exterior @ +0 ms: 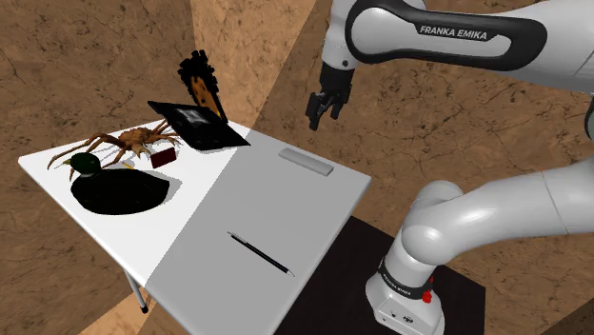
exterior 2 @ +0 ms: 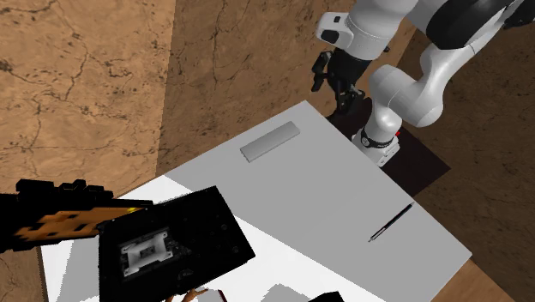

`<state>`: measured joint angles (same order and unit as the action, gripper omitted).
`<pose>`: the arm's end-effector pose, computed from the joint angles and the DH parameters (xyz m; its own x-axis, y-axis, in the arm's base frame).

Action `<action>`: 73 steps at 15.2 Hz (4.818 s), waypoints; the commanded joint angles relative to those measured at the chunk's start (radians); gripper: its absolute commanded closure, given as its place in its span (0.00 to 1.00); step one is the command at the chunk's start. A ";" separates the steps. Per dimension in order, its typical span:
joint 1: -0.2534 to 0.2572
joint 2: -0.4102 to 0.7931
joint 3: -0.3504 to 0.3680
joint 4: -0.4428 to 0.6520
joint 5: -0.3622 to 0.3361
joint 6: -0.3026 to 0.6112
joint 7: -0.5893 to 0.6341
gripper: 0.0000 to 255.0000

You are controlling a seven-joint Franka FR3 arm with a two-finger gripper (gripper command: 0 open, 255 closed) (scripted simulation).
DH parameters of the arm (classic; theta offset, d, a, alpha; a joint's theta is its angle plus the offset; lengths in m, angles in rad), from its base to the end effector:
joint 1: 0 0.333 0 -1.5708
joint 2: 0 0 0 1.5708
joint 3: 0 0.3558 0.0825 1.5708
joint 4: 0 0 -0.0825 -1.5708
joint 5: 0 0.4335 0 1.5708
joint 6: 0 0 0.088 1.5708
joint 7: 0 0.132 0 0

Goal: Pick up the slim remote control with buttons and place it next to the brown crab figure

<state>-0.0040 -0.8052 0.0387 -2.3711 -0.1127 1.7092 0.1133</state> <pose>0.3398 0.0020 0.6065 0.9853 -0.0701 0.1560 -0.0899 -0.9883 0.1233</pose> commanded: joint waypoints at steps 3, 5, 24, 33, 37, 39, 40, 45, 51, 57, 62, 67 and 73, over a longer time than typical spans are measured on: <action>-0.008 0.045 -0.030 -0.018 -0.004 0.048 -0.021 0.00; -0.015 0.094 -0.060 -0.033 -0.008 0.096 -0.042 0.00; -0.044 0.515 -0.230 -0.073 0.023 0.451 -0.194 0.00; -0.044 0.525 -0.232 -0.085 0.024 0.474 -0.195 0.00; -0.044 0.525 -0.232 -0.085 0.024 0.474 -0.195 1.00; -0.044 0.525 -0.232 -0.085 0.024 0.474 -0.195 1.00; -0.044 0.525 -0.232 -0.085 0.024 0.474 -0.195 1.00; -0.044 0.512 -0.230 -0.070 0.023 0.445 -0.194 1.00; -0.044 0.478 -0.224 -0.016 0.023 0.358 -0.193 1.00; -0.043 0.453 -0.219 0.044 0.023 0.273 -0.193 1.00; -0.042 0.439 -0.215 0.100 0.025 0.204 -0.194 1.00; -0.041 0.431 -0.212 0.160 0.027 0.135 -0.195 1.00; -0.039 0.429 -0.208 0.239 0.029 0.055 -0.197 1.00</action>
<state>-0.0437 -0.3783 -0.1703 -2.1482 -0.0844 1.7774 -0.0844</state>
